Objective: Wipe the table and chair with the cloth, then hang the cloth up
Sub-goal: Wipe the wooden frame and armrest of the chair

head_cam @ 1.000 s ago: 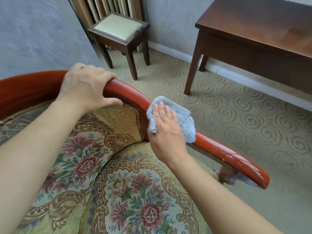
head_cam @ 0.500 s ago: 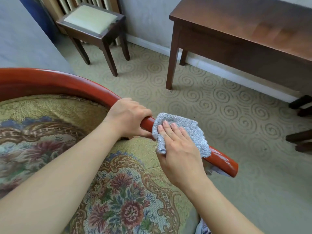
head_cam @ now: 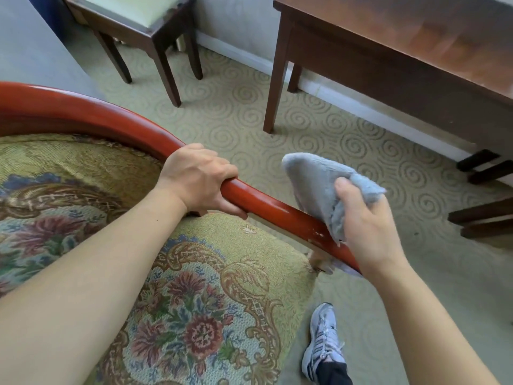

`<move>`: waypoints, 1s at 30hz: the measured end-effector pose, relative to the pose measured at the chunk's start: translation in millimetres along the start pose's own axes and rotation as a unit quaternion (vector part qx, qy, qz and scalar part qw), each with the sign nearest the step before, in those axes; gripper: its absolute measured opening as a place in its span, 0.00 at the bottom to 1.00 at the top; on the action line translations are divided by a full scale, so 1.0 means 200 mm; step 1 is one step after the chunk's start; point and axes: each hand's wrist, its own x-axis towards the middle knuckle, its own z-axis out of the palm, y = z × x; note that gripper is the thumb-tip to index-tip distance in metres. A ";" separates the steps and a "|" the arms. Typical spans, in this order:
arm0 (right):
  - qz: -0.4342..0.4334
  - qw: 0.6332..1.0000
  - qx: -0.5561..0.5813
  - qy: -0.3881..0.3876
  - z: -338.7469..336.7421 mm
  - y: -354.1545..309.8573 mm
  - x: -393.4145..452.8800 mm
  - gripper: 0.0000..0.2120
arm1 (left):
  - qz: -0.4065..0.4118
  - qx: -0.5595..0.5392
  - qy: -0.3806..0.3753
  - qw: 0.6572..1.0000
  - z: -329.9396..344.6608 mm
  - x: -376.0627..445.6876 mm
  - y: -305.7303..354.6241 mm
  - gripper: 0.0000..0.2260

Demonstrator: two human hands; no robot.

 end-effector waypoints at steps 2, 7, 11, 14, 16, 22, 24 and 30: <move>-0.014 0.994 0.070 0.080 -0.14 0.03 -0.08 0.17 | 0.000 0.007 0.001 1.000 0.00 0.00 0.00 0.34; -0.072 0.984 -0.128 0.100 -0.21 0.29 -0.31 0.16 | 0.002 0.003 0.003 1.000 0.01 0.00 0.01 0.34; -0.147 0.946 -0.285 0.043 0.07 0.42 -0.37 0.26 | 0.012 0.003 0.012 1.000 0.02 0.00 0.00 0.33; -0.178 0.929 -0.323 0.039 0.25 0.35 -0.31 0.30 | 0.012 0.009 0.016 1.000 0.03 0.00 0.00 0.33; -0.207 0.904 -0.372 -0.025 0.36 0.26 -0.24 0.31 | 0.006 0.011 0.015 1.000 0.03 0.00 0.01 0.32; -0.238 0.846 -0.457 -0.134 0.44 0.17 -0.13 0.32 | 0.000 0.020 0.025 0.999 0.04 -0.01 0.01 0.27; -0.247 0.847 -0.453 -0.126 0.35 0.20 -0.16 0.31 | 0.008 0.022 0.027 0.999 0.04 0.00 0.01 0.29; -0.238 0.874 -0.421 -0.053 0.05 0.40 -0.29 0.33 | 0.013 0.013 0.019 1.000 0.03 0.00 0.00 0.33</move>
